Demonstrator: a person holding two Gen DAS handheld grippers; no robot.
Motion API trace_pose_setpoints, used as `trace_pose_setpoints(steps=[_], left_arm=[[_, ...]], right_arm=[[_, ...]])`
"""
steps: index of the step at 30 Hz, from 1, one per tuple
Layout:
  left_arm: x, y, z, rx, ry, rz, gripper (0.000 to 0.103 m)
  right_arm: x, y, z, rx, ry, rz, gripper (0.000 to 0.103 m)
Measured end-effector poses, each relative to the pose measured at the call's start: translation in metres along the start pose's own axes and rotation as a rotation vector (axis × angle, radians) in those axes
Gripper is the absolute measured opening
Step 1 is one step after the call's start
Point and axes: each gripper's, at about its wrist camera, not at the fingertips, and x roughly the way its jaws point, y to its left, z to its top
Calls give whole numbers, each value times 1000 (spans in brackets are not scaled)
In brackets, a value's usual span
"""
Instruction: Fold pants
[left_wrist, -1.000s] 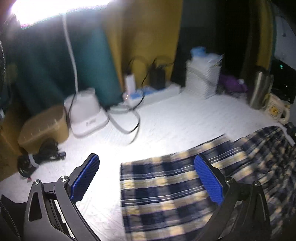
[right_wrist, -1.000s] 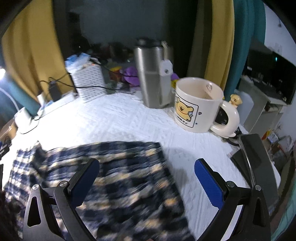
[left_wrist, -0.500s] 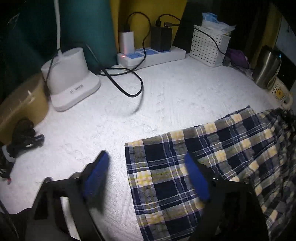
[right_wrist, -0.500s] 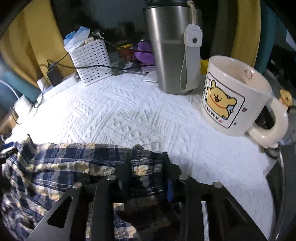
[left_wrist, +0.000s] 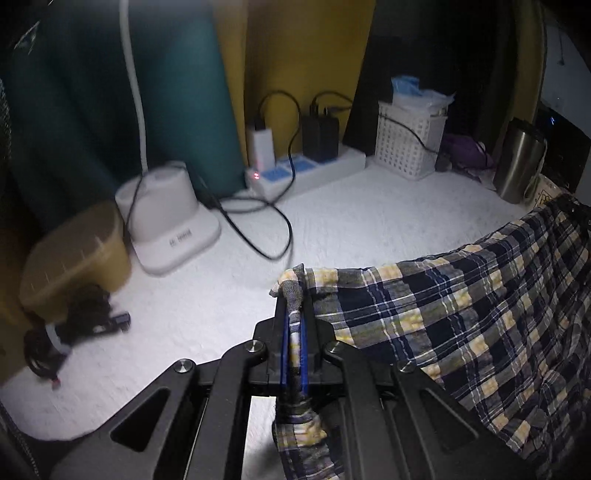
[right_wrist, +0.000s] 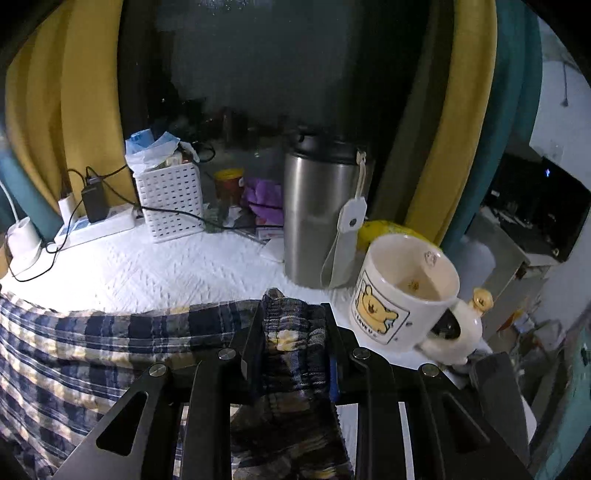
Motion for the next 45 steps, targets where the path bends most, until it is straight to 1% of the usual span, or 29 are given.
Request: trace_pose_setpoints(steps=[2,4,6,7,9,10,11,12,13,14,15,16,17,24,26,31,36,37,38,40,45], left_arm=[[9,1,1,7,13,-4,4],[23,-2,-2,20,47,-5,4],[39,-4,-7,32,94,23,7],[43,-4,-10,33,108,41,9],[46,1,-14,18,119,52,12],[46,4,-14,7,122,62,16],[43,7,-14,-4,127,81,22],[39,12,-13,-15,123,95,25],[33,17,-13,-33,116,98,32],[24,22,-13,-55,103,99,39],[16,26,-14,-66,92,103,44],[9,27,-16,-72,80,107,53],[-2,29,-19,-77,66,111,57],[-53,16,-43,-82,25,80,61],[-67,9,-50,-82,9,65,66],[-92,-13,-62,-72,-23,16,69],[-108,-39,-78,-38,-40,-32,70],[-110,-43,-82,-36,-42,-41,71],[-112,-46,-85,-33,-43,-49,71],[-118,-53,-92,-27,-49,-61,71],[-128,-66,-106,-7,-55,-77,71]], right_arm=[[16,-1,-5,12,42,-6,26],[31,2,-14,5,85,-18,26],[45,3,-22,7,125,-30,26],[48,2,-25,10,137,-28,26],[51,1,-26,11,155,-28,26],[48,0,-26,15,150,-30,26],[46,0,-25,14,148,-31,30],[44,-1,-24,9,148,-38,30],[40,-1,-23,7,149,-46,32],[37,-3,-24,11,147,-44,40],[29,-7,-26,17,142,-41,49],[20,-10,-28,23,131,-35,71],[12,-12,-29,25,119,-29,83],[-51,-30,-57,22,70,-22,83],[-69,-34,-68,23,60,-29,83],[-112,-47,-103,22,61,-54,83],[-143,-56,-138,14,64,-79,84],[-149,-58,-146,13,64,-84,88],[-152,-59,-150,13,64,-85,94],[-162,-60,-165,12,63,-87,100],[-175,-50,-195,-14,77,-62,100]])
